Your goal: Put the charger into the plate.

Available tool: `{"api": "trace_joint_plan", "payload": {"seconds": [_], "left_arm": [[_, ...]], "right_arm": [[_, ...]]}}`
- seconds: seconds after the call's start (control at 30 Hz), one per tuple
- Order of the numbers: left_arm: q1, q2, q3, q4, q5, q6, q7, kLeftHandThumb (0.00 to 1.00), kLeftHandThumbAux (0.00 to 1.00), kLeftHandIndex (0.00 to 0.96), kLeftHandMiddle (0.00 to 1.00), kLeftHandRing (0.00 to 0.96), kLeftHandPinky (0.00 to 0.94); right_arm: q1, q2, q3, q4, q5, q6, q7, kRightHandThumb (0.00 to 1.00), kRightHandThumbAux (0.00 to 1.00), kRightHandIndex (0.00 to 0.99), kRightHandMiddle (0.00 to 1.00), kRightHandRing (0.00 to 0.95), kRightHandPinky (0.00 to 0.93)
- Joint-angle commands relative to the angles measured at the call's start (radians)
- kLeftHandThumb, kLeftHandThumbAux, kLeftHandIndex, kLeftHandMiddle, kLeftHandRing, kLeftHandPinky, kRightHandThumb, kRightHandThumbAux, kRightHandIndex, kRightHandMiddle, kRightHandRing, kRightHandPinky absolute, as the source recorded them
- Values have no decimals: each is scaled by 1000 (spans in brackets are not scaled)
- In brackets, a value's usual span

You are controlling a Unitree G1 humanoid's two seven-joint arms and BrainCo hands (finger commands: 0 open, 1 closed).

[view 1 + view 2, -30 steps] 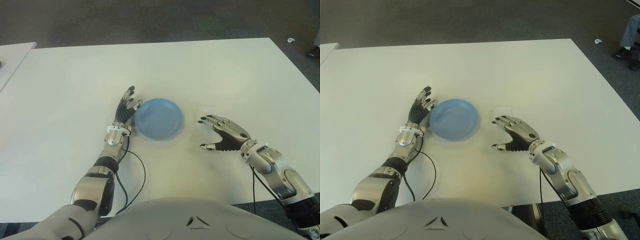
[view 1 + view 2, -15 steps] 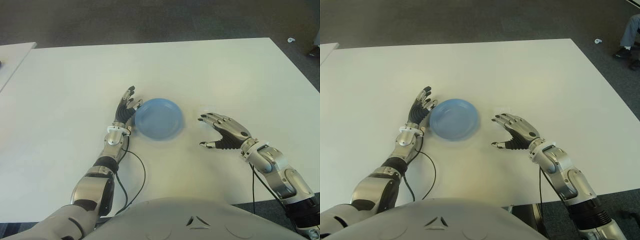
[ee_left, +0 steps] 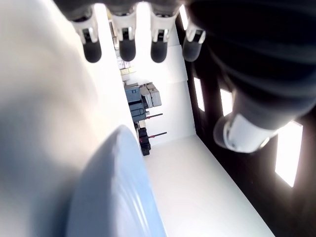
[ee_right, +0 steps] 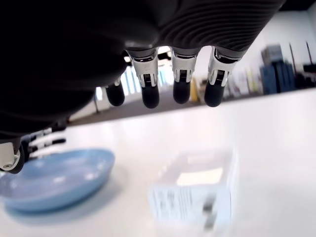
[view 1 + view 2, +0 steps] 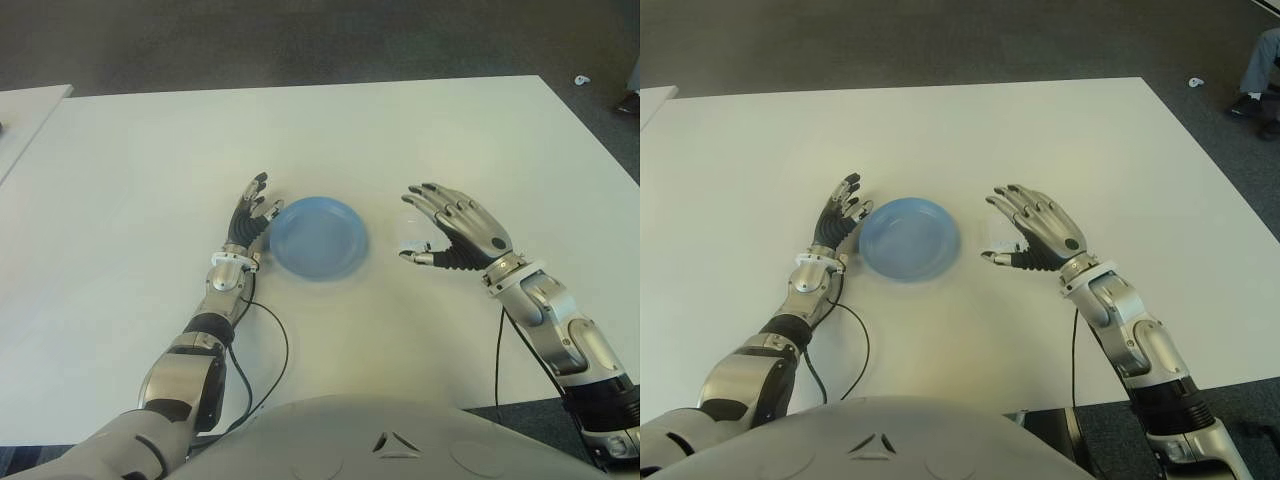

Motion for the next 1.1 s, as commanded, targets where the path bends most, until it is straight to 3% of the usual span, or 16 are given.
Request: {"api": "trace_joint_plan", "payload": {"seconds": [0.03, 0.5, 1.1], "left_arm": [[105, -11, -4, 81, 10, 28, 2, 0, 622, 16, 44, 14, 9], [105, -11, -12, 91, 25, 13, 20, 0, 637, 20, 53, 22, 14], [98, -16, -5, 102, 12, 39, 10, 0, 623, 10, 32, 0, 0]], "right_arm": [[-51, 11, 3, 23, -5, -13, -3, 238, 300, 0, 0, 0, 0], [-95, 13, 8, 34, -21, -6, 7, 294, 240, 0, 0, 0, 0], [-137, 2, 31, 63, -48, 9, 102, 338, 161, 0, 0, 0, 0]]}}
